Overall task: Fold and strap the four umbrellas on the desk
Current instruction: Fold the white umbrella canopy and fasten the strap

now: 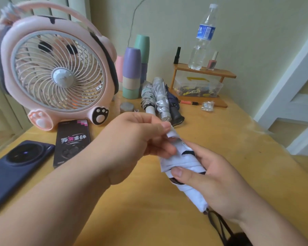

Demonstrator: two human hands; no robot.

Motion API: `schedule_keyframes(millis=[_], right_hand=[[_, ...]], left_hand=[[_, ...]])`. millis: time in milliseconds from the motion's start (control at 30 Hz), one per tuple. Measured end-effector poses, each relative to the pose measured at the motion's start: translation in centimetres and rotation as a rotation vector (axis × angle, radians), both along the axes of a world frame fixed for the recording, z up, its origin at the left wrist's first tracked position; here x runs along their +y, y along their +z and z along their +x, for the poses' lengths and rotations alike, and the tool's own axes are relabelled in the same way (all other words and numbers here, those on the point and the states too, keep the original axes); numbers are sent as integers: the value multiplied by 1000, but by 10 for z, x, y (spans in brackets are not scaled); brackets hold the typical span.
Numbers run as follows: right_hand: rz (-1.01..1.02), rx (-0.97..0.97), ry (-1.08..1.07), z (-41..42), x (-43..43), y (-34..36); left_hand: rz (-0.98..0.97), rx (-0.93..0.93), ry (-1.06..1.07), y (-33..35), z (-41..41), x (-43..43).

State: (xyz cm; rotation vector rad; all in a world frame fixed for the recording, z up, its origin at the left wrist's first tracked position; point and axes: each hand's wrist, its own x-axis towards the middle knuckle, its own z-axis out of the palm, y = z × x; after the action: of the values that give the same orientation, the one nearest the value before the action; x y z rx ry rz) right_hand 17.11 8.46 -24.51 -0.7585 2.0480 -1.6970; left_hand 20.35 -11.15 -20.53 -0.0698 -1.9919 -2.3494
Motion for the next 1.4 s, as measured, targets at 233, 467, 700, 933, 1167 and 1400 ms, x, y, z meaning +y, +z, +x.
schedule_keyframes(millis=[233, 467, 700, 933, 1167, 1400], right_hand=[[-108, -58, -13, 0, 0, -4], [-160, -97, -27, 1, 3, 2], [-179, -121, -14, 2, 4, 4], [-184, -72, -7, 2, 6, 4], [-196, -40, 0, 3, 5, 3], [-165, -74, 107, 2, 10, 3]], left_hand=[[-140, -6, 86, -4, 2, 1], [-142, 33, 96, -13, 0, 9], [-280, 108, 93, -19, -2, 12], [-345, 120, 109, -19, -1, 13], [-258, 17, 222, -29, -7, 16], [4, -86, -8, -38, -15, 10]])
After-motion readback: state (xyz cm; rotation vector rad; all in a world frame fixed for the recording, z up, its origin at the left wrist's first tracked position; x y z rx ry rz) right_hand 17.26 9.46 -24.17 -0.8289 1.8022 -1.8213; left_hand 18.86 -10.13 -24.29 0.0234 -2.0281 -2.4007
